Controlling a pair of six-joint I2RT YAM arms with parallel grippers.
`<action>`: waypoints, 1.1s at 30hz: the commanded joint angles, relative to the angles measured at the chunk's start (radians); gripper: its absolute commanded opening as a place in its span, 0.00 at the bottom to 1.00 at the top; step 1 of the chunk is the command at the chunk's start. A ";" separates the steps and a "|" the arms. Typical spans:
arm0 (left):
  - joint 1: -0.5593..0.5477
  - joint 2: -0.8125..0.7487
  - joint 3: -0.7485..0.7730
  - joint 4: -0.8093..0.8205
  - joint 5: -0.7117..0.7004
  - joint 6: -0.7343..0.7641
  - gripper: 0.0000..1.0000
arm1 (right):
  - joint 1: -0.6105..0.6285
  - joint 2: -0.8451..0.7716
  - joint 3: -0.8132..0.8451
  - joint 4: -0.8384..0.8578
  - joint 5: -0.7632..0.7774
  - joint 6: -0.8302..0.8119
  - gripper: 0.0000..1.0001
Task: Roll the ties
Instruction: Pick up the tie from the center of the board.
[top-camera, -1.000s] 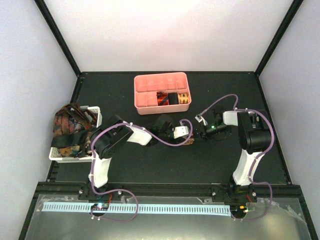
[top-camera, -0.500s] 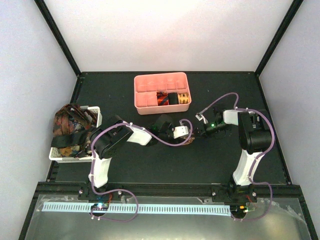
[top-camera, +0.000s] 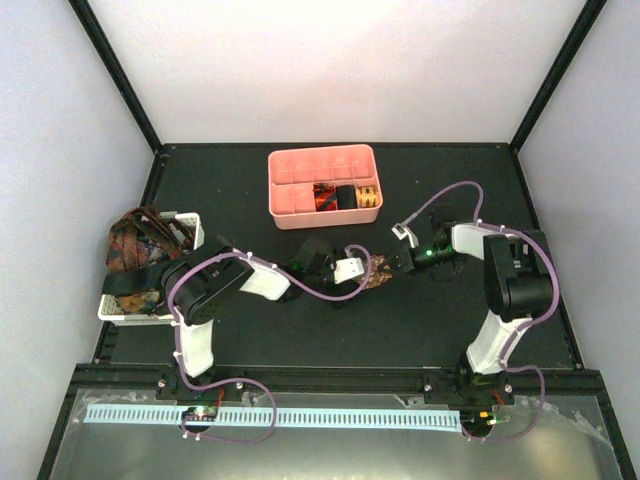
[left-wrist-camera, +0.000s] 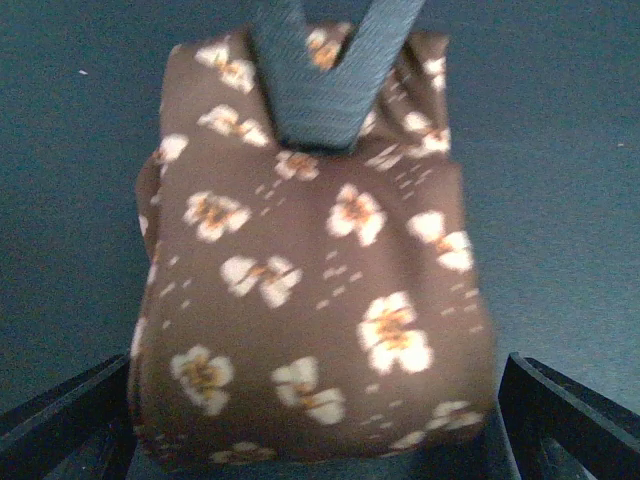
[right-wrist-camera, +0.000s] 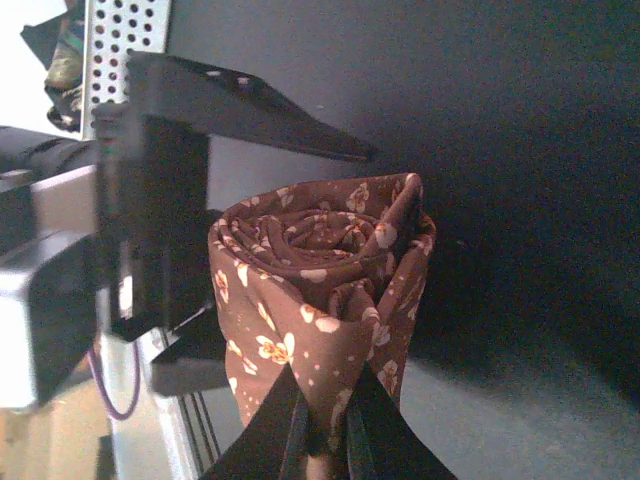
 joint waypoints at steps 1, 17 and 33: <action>0.006 -0.023 -0.050 0.106 -0.093 -0.017 0.99 | 0.010 -0.109 -0.026 0.048 -0.014 -0.104 0.02; 0.014 -0.075 -0.201 0.483 -0.044 -0.063 0.99 | 0.045 -0.231 -0.037 0.023 0.067 -0.170 0.02; 0.228 -0.306 -0.108 -0.034 0.213 -0.158 0.99 | 0.066 -0.231 0.252 -0.148 0.239 -0.184 0.02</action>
